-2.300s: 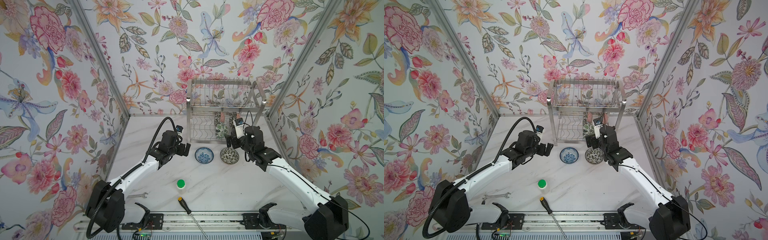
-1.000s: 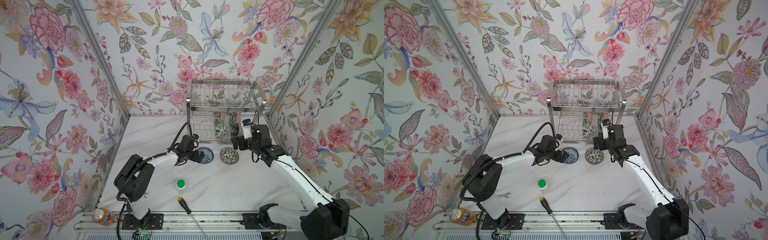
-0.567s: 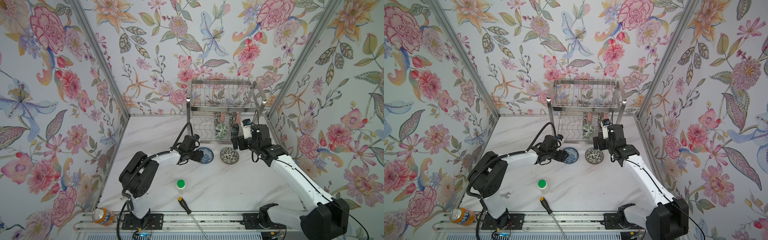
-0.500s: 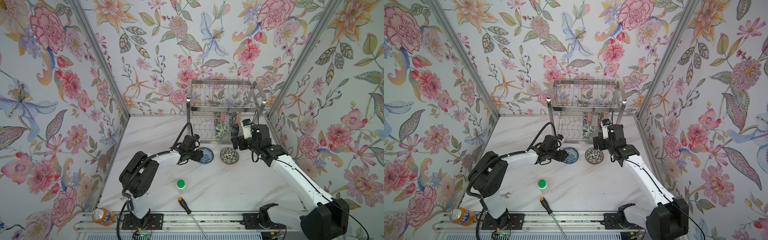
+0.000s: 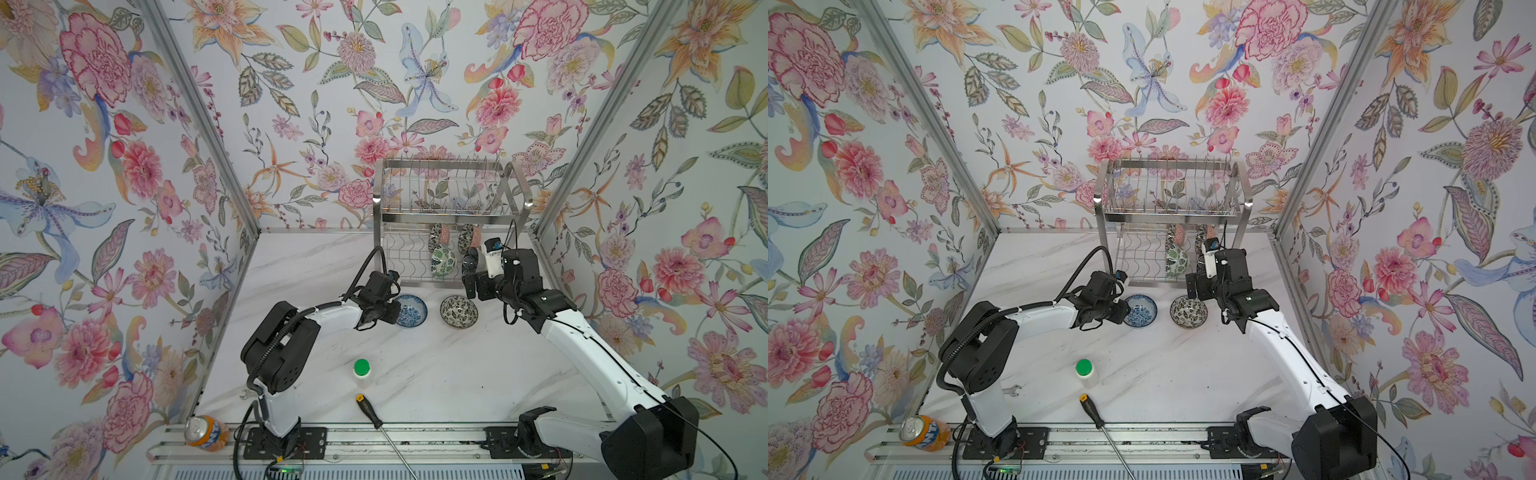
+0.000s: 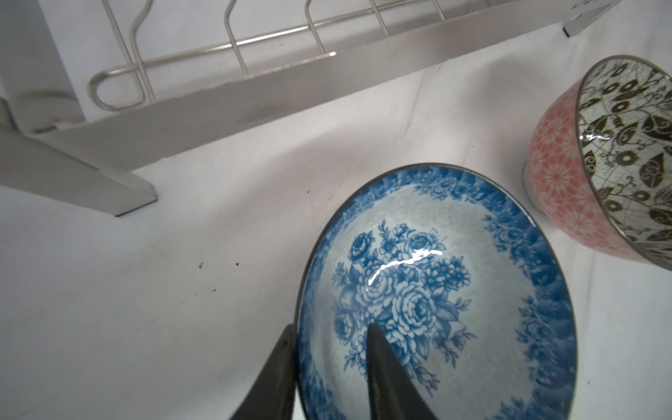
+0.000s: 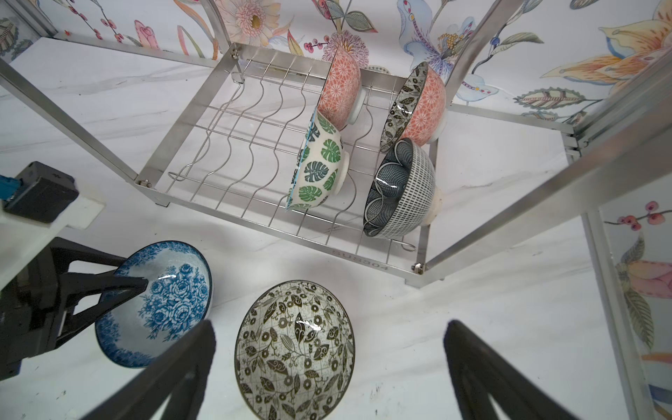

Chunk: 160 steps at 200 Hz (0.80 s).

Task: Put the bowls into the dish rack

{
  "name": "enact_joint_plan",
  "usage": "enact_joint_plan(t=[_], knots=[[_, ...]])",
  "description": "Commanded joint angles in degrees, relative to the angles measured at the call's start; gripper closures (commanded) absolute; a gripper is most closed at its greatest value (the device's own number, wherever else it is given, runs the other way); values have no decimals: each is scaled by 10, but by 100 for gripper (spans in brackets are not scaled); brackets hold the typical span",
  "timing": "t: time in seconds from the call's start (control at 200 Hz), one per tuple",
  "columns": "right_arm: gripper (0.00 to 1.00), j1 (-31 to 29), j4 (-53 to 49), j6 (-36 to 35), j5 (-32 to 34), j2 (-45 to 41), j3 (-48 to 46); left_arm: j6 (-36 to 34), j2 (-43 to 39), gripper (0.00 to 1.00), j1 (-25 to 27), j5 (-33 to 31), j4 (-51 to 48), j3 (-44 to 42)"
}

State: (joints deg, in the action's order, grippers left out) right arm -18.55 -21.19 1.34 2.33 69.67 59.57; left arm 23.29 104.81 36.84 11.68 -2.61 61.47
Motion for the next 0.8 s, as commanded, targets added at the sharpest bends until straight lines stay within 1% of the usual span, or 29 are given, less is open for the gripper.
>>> enact_joint_plan(t=[0.0,0.075,0.165,0.245,0.42,0.565,0.691,0.796], knots=[[1,3,10,1,-4,-6,8,-4,9,76,5,-4,-16,17],[1,3,9,-1,-3,-8,8,-9,7,80,5,-8,-23,19],[1,3,10,-2,-3,-10,8,-16,2,92,6,-14,-32,22],[1,3,10,-1,-4,-11,8,-22,-4,100,4,-22,-41,26],[1,0,9,1,-11,-15,11,-37,-29,100,2,-38,-58,28],[1,-7,10,6,-30,-18,13,-54,-78,100,1,-62,-61,30],[1,-33,21,23,-40,-21,13,-60,-129,100,1,-100,-36,30],[1,-64,40,38,-51,-17,13,-62,-148,100,0,-115,-19,39]])
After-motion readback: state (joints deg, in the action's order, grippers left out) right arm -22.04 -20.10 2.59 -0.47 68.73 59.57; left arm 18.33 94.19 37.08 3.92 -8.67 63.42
